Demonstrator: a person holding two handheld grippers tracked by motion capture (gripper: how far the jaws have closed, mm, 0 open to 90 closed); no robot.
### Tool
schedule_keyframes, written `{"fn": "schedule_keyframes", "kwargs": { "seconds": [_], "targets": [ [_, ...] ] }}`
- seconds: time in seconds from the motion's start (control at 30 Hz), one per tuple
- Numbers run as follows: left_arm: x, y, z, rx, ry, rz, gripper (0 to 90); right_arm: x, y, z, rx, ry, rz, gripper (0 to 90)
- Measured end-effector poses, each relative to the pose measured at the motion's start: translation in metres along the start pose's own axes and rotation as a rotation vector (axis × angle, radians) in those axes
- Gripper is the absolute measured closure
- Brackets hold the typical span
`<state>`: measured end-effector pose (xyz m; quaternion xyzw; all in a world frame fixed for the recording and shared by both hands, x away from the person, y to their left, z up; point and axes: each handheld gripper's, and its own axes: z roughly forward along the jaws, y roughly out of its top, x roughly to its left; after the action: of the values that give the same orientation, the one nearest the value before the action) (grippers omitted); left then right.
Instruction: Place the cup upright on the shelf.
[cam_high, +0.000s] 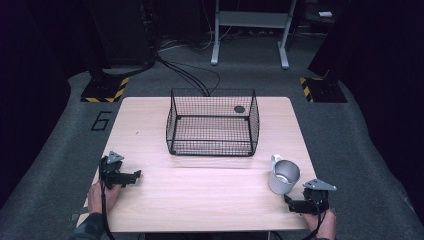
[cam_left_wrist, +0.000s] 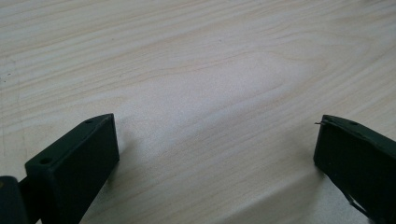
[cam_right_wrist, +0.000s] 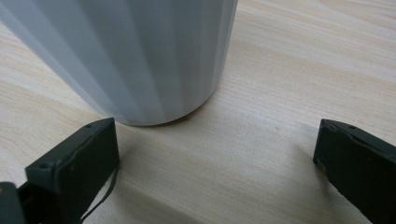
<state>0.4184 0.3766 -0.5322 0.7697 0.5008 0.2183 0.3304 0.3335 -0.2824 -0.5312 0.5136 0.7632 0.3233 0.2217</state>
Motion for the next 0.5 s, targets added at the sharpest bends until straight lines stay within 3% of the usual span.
{"fn": "schedule_keyframes", "kwargs": {
  "seconds": [0.5],
  "targets": [
    [0.0002, 0.0027, 0.0027, -0.001, -0.001, 0.002, 0.3, 0.0003, -0.0014, -0.0005, -0.011, -0.010, 0.017, 0.0]
  ]
}}
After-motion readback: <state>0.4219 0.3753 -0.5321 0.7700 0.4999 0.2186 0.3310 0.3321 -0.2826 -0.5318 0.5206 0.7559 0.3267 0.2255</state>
